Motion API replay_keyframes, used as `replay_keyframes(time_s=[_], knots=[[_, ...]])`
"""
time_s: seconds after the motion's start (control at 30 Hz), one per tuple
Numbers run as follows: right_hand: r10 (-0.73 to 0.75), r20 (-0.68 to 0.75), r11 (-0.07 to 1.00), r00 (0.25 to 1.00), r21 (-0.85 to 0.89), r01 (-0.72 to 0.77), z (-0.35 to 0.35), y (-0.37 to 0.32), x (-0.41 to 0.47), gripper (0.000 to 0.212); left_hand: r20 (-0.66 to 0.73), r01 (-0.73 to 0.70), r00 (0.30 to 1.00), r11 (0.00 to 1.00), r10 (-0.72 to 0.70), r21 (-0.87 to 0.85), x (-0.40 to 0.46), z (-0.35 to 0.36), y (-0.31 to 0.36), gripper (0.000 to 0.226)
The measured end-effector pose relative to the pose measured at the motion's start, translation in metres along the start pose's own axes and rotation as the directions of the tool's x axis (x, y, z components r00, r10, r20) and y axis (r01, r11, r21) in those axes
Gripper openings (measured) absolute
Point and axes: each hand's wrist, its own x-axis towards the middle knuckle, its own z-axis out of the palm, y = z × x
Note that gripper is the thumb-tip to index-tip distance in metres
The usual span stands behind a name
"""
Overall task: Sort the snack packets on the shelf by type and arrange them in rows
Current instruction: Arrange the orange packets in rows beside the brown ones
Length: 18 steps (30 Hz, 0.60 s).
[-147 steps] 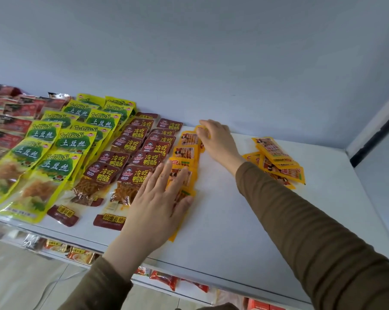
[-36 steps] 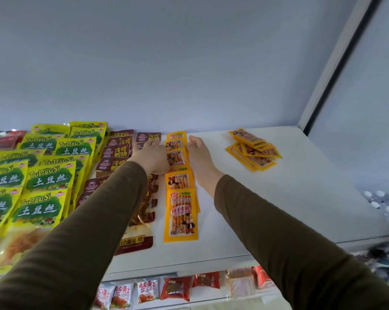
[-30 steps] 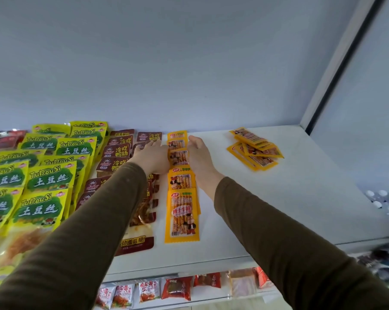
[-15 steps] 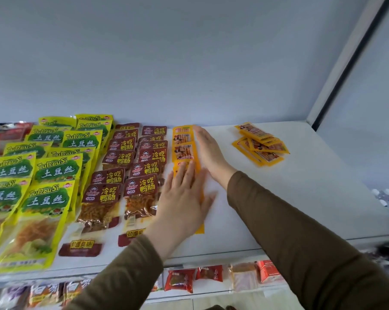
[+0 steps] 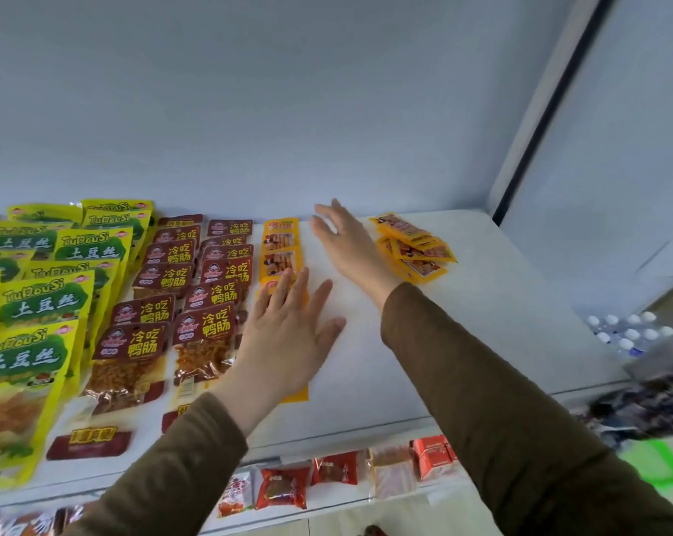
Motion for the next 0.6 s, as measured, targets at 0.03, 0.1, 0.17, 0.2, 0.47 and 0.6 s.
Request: replay_keyframes(time_s=[0.03, 0.1, 0.17, 0.2, 0.47, 0.6], knots=[[-0.002, -0.098, 1.0, 0.995, 0.007, 0.003, -0.021, 0.009, -0.002, 0.044, 0.0, -0.021, 1.0, 0.999, 0.021, -0.041, 0.008, -0.004, 0.005, 0.068], [0.019, -0.243, 0.999, 0.97, -0.038, -0.029, -0.062, 0.034, -0.006, 0.037, 0.007, -0.058, 0.998, 0.993, 0.059, -0.104, 0.03, -0.008, 0.018, 0.067], [0.087, -0.285, 0.988, 0.955, -0.096, -0.118, -0.091, 0.062, -0.009, 0.037, 0.005, -0.08, 0.997, 0.988, 0.082, -0.133, 0.058, -0.009, 0.032, 0.068], [0.136, -0.273, 0.977, 0.952, -0.119, -0.174, -0.102, 0.075, -0.009, 0.039, 0.008, -0.083, 0.996, 0.985, 0.085, -0.15, 0.074, -0.008, 0.041, 0.07], [0.336, -0.036, 0.902, 0.941, -0.276, -0.333, -0.121, 0.11, 0.011, 0.057, 0.069, 0.091, 0.995, 0.917, -0.069, -0.387, 0.17, 0.009, 0.102, 0.063], [0.313, 0.061, 0.942, 0.948, -0.145, -0.302, -0.122, 0.108, 0.015, 0.043, 0.026, 0.132, 0.991, 0.887, -0.134, -0.442, 0.172, 0.016, 0.111, 0.06]])
